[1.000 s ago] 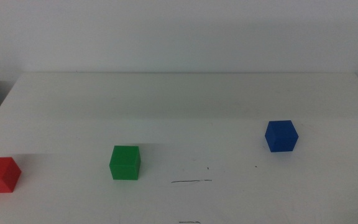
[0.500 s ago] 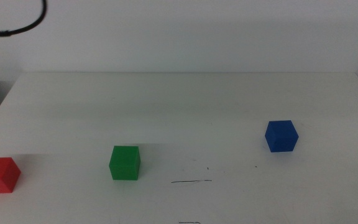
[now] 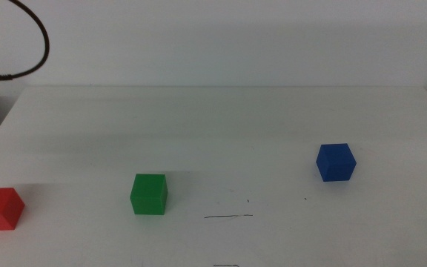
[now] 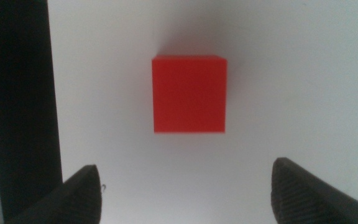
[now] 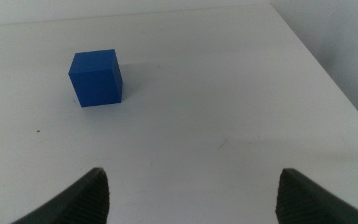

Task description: Stack red cubes first, then green, then blue cubes in a specific spot.

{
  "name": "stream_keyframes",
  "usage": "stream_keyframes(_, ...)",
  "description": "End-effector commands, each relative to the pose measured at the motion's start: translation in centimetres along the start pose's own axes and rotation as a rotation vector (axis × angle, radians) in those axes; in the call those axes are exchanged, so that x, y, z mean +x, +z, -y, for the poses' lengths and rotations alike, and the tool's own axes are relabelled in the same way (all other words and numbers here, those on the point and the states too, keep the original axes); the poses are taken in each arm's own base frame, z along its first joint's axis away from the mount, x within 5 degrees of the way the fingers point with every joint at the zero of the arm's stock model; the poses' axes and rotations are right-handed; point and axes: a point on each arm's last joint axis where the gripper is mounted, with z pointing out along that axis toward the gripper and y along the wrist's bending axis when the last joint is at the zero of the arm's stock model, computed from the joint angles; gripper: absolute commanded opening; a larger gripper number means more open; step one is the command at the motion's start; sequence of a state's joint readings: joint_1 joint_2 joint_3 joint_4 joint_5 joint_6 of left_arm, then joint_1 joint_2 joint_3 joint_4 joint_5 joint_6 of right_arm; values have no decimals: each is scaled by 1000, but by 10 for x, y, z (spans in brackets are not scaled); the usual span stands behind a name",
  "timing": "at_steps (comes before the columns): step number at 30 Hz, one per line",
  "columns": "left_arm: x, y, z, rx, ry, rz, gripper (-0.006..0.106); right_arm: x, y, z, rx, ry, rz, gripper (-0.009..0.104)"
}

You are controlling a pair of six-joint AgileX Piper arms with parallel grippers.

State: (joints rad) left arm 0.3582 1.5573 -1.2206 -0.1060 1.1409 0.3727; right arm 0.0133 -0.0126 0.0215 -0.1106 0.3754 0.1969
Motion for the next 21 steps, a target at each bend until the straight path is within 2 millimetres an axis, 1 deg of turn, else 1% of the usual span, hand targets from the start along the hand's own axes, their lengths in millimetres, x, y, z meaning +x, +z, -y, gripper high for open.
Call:
stream_keyframes(1, -9, -10, -2, -20, 0, 78, 93, -7, -2, 0, 0, -21, 78, 74)
stream_keyframes(7, -18, 17, -7, 5, -13, 30, 93, -7, -2, 0, 0, -21, 78, 74)
stream_keyframes(13, -25, 42, -6, 43, -12, -11, 93, -7, -2, 0, 0, -21, 78, 74)
stream_keyframes(21, -29, 60, -9, 53, -10, -30, 93, -7, -2, 0, 0, -21, 78, 74)
